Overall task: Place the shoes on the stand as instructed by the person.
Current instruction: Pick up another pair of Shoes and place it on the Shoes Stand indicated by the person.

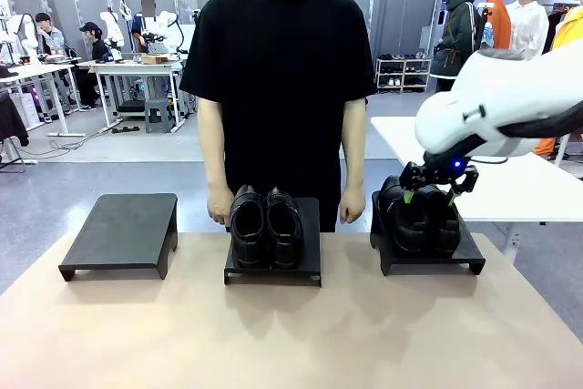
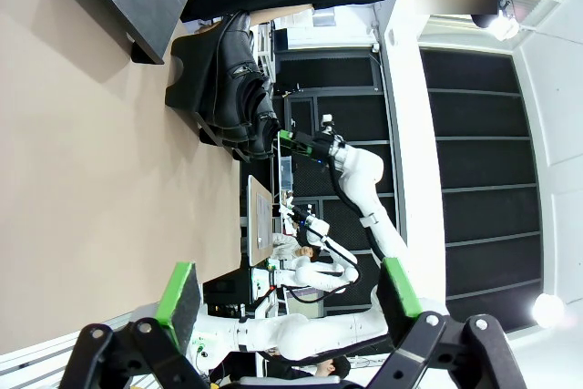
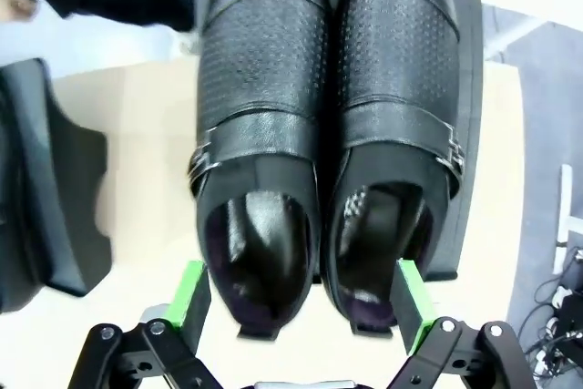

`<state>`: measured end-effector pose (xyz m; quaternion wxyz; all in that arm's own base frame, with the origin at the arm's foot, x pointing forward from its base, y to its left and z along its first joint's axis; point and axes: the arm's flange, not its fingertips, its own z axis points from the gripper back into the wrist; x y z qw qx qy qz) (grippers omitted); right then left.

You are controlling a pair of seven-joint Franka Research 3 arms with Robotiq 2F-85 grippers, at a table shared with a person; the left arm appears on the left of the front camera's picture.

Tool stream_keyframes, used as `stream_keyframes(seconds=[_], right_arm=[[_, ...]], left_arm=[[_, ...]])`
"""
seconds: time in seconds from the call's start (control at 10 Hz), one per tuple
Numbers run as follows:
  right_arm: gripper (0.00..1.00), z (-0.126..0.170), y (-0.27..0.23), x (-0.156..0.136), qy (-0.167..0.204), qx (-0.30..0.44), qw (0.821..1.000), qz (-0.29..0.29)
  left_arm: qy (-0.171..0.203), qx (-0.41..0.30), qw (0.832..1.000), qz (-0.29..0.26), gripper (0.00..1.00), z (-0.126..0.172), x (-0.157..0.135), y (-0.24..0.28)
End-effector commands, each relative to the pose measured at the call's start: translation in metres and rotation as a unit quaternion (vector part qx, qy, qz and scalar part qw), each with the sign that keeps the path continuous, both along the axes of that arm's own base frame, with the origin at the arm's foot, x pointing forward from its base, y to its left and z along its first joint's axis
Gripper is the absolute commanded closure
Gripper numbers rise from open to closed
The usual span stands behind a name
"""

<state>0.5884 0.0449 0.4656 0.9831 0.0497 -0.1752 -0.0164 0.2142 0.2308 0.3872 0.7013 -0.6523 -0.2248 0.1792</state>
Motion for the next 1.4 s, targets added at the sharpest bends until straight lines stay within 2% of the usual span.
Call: stream_keyframes(seconds=[0.0, 0.3, 0.5, 0.6, 0.7, 0.8, 0.9, 1.0, 1.3], right_arm=[[0.00, 0.026, -0.039, -0.041, 0.003, 0.069, 0.997, 0.026], [0.00, 0.042, -0.104, -0.093, 0.037, 0.155, 0.986, 0.050], [0.00, 0.045, -0.158, -0.126, 0.052, 0.247, 0.965, 0.072], [0.00, 0.040, -0.186, -0.145, 0.060, 0.301, 0.948, 0.086], [0.00, 0.032, -0.214, -0.166, 0.053, 0.351, 0.930, 0.094], [0.00, 0.017, -0.244, -0.197, 0.045, 0.408, 0.906, 0.107], [0.00, 0.003, -0.262, -0.218, 0.042, 0.438, 0.891, 0.112], [0.00, -0.016, -0.283, -0.245, 0.034, 0.482, 0.868, 0.116], [0.00, -0.069, -0.321, -0.285, 0.007, 0.589, 0.797, 0.134]], left_arm=[[-0.005, -0.006, 1.000, -0.001, 0.00, 0.002, -0.001, 0.000], [-0.005, -0.006, 1.000, -0.001, 0.00, 0.002, -0.001, 0.000], [-0.005, -0.006, 1.000, -0.001, 0.00, 0.002, -0.001, 0.000], [-0.005, -0.006, 1.000, -0.001, 0.00, 0.002, -0.001, 0.000], [-0.005, -0.006, 1.000, -0.001, 0.00, 0.002, -0.001, 0.000], [-0.005, -0.006, 1.000, -0.001, 0.00, 0.002, -0.001, 0.000], [-0.005, -0.006, 1.000, -0.001, 0.00, 0.002, -0.001, 0.000], [-0.005, -0.006, 1.000, -0.001, 0.00, 0.002, -0.001, 0.000], [-0.005, -0.006, 1.000, -0.001, 0.00, 0.002, -0.001, 0.000]])
